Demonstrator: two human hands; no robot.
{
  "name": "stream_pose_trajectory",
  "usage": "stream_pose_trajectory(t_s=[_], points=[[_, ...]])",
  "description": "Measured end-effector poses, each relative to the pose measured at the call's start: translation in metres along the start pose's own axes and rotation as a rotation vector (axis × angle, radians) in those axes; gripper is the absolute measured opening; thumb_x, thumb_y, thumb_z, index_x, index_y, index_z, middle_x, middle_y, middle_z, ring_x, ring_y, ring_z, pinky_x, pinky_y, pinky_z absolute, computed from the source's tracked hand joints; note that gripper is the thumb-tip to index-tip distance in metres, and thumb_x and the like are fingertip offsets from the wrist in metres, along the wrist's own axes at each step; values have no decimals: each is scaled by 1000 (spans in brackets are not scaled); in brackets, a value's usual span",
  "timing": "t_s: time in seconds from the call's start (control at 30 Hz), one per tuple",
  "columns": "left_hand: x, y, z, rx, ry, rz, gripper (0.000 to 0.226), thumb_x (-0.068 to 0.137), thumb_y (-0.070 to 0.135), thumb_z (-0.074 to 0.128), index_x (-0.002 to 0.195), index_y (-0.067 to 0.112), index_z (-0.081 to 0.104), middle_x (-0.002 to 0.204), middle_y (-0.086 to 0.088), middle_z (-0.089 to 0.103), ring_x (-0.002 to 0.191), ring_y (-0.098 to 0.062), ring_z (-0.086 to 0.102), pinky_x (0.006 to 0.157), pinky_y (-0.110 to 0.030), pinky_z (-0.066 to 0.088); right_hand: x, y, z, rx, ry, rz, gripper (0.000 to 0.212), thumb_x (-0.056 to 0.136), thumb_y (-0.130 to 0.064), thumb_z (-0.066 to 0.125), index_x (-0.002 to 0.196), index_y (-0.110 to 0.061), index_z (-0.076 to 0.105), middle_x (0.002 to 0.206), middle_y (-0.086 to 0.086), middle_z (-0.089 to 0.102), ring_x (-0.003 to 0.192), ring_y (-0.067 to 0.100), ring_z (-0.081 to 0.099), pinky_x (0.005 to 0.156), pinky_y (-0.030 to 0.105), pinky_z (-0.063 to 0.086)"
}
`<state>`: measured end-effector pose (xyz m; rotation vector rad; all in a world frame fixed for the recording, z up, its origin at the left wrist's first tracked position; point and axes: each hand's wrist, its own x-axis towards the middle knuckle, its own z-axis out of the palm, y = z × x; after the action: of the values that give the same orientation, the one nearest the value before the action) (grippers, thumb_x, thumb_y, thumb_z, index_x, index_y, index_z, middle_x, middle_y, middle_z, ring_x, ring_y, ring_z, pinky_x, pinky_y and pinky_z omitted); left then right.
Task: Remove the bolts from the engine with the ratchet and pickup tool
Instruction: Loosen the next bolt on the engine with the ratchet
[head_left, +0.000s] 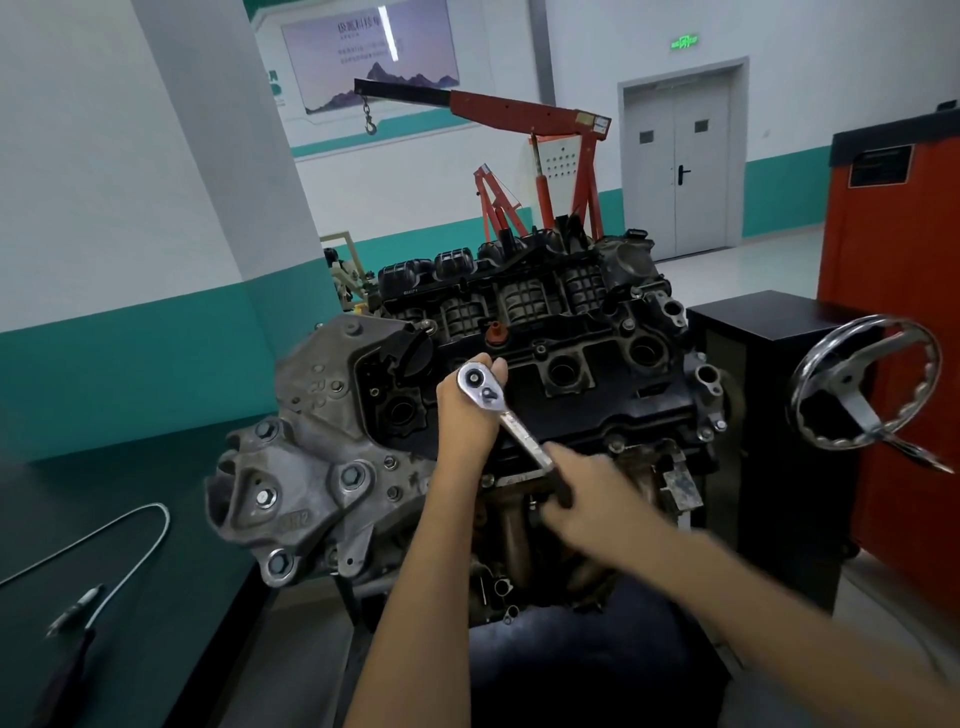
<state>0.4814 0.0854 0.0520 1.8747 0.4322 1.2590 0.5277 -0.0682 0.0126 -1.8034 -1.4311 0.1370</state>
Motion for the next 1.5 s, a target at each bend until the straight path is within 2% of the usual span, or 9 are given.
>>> stream_pose_trajectory(t_s=[0.23,0.33,0.43,0.57,0.73,0.93,1.07,1.27,1.5], points=[[2,0,0,-64,10,-16,37,94,4,56,59,15,48,51,6,38,51,4,42,54,-11,33,58,3,-104,-793,-61,-258,31,87,-17,55,117,-25,52,68,-9,41,66,20,56,59,28,43],[0,0,1,-124,81,-84,45,96,12,57,63,32,35,62,14,36,59,1,35,58,-19,31,33,4,-68,-661,58,-173,17,84,-20,57,95,-27,45,63,-11,36,65,22,56,57,27,39],[-1,3,7,-105,97,-80,47,97,11,56,63,27,28,61,14,29,59,-3,27,57,-22,26,-2,0,-4,-214,137,15,26,83,-18,58,81,-26,33,62,-6,42,57,16,53,49,21,34],[-3,6,4,-24,96,12,42,97,10,54,67,19,27,63,5,22,51,-2,23,50,-18,23,-5,-26,64,201,188,98,18,84,-8,52,90,-22,42,63,-2,49,53,12,50,50,27,44],[1,2,-5,-72,-16,-32,46,96,10,55,62,19,25,57,8,23,51,-5,20,49,-19,20,5,-2,-1,-77,8,-12,32,79,-8,58,110,-16,55,65,-8,47,51,2,46,48,8,36],[0,6,0,-68,-28,-63,55,96,8,56,53,36,35,54,14,35,56,-2,30,56,-21,27,56,3,-105,-829,-55,-240,33,87,-19,56,120,-26,51,71,-9,42,63,15,47,57,28,41],[-3,5,2,-158,45,-119,42,97,11,56,66,28,33,65,8,34,60,-2,32,58,-18,31,25,5,-60,-619,75,-108,18,84,-21,56,99,-27,47,70,-3,45,71,26,61,60,29,44],[-6,11,4,-114,40,-72,48,98,8,55,63,23,25,63,8,22,55,-3,21,55,-20,21,-11,-18,49,124,147,100,24,83,-8,55,79,-25,39,60,-2,48,46,7,47,44,14,37],[-9,11,-15,-31,-82,38,43,91,26,67,59,7,44,59,-12,48,60,-13,43,59,-24,38,18,13,-39,-263,-7,26,29,79,-9,57,102,-26,61,70,0,52,57,15,52,54,25,43]])
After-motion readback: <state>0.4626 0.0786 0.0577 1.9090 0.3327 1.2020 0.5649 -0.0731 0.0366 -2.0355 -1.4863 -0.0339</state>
